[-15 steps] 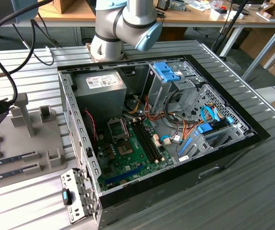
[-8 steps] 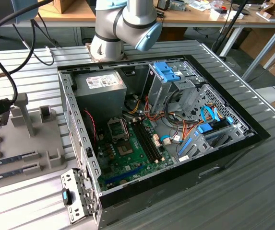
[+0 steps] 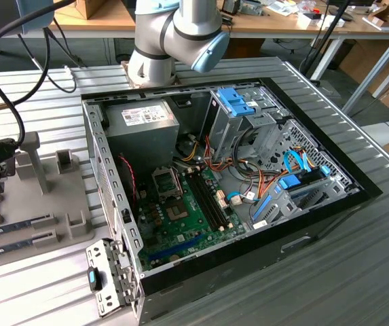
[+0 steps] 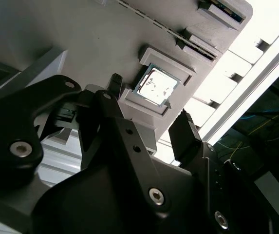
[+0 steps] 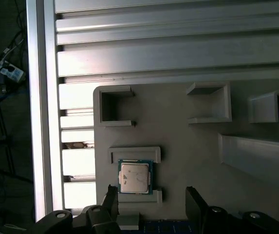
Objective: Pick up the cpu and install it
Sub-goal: 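Pick up the cpu and move it towards the insertion slot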
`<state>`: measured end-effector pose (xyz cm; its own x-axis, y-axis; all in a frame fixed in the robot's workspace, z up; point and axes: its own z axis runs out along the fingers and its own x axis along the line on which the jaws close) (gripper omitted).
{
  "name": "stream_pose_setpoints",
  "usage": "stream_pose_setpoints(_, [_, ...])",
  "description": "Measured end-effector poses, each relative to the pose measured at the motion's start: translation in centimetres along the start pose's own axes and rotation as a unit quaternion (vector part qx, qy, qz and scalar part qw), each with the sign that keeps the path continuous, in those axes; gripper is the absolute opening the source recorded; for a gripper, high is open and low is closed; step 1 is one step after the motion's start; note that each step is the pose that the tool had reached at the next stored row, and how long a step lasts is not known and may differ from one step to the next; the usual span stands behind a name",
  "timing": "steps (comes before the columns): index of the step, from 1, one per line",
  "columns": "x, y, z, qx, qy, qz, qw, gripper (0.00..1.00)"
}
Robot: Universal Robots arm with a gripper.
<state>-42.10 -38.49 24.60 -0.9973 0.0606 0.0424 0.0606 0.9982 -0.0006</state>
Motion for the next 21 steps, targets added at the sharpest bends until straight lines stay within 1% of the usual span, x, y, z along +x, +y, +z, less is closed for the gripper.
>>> stream_pose_setpoints(6, [0.10,-0.01,0.03,0.0000,0.0000,0.000,1.00000,0.66])
stream_pose_setpoints(10, [0.32,-0.02,0.10,0.0000,0.0000,0.000,1.00000,0.66])
stream_pose_setpoints(21, [0.41,-0.03,0.27,0.0000,0.0000,0.000,1.00000,0.66])
